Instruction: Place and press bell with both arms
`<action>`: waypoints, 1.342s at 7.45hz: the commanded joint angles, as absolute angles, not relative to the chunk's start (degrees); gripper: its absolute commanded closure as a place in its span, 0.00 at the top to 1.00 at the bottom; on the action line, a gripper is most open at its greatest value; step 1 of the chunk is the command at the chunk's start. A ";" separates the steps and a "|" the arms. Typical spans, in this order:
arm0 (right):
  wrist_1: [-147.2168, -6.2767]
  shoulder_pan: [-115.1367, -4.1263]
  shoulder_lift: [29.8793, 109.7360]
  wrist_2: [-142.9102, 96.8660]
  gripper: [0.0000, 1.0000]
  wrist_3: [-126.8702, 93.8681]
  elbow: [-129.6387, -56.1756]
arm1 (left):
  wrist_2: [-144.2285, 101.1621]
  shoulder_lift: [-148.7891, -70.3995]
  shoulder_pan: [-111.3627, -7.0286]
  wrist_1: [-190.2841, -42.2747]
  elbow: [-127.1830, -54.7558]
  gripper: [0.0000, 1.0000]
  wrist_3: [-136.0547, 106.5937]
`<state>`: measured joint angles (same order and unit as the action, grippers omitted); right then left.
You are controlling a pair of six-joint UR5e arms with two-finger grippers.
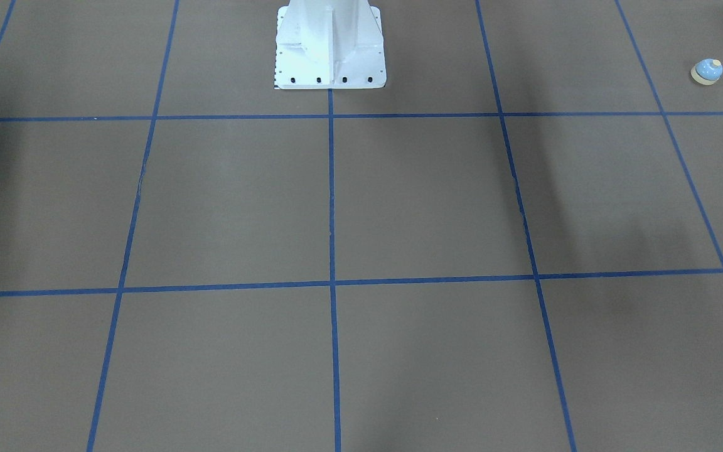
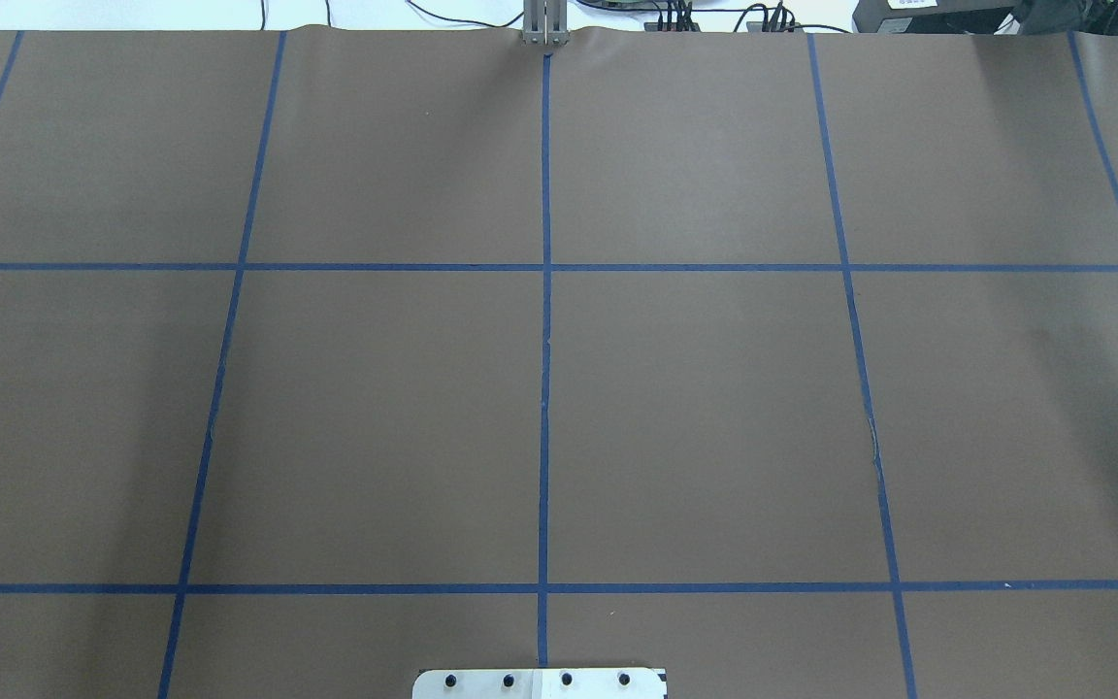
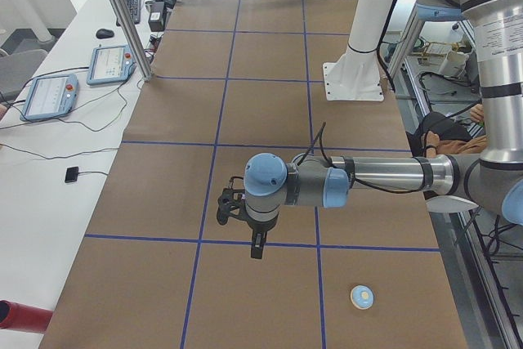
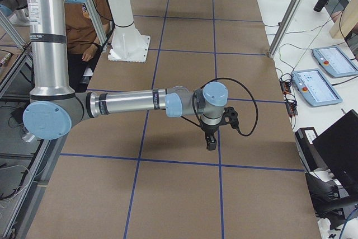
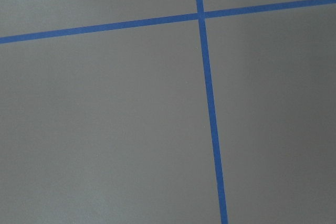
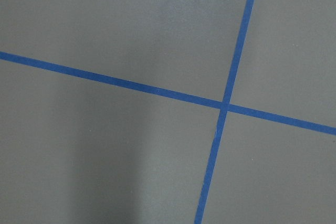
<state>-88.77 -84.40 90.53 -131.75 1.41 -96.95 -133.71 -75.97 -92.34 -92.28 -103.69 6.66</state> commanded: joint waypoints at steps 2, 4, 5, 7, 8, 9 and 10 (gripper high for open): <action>-88.77 -86.04 92.46 -132.10 1.00 1.41 -98.00 | -133.68 -75.32 -92.20 -97.36 -100.92 1.00 8.61; -88.77 -86.04 92.55 -132.19 1.00 1.41 -97.91 | -133.68 -75.06 -92.20 -100.71 -100.73 1.00 8.35; -88.77 -85.96 92.55 -132.27 1.00 1.41 -97.82 | -133.68 -74.10 -92.11 -100.90 -100.81 1.00 8.61; -88.77 -85.96 92.46 -132.10 1.00 1.32 -97.38 | -133.68 -73.04 -92.11 -101.07 -101.16 1.00 8.35; -88.77 -85.96 92.46 -132.19 1.00 1.67 -96.60 | -136.47 -71.82 -92.11 -101.86 -102.38 1.00 8.09; -88.60 -85.96 92.46 -132.19 1.00 1.67 -96.85 | -137.54 -71.81 -91.85 -101.95 -102.31 1.00 5.82; -88.42 -85.96 92.37 -132.10 1.00 1.84 -95.81 | -137.46 -71.55 -91.58 -101.61 -102.22 1.00 5.37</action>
<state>-88.62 -85.96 92.44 -132.16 1.67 -96.64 -136.84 -71.91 -91.87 -101.74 -102.16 6.50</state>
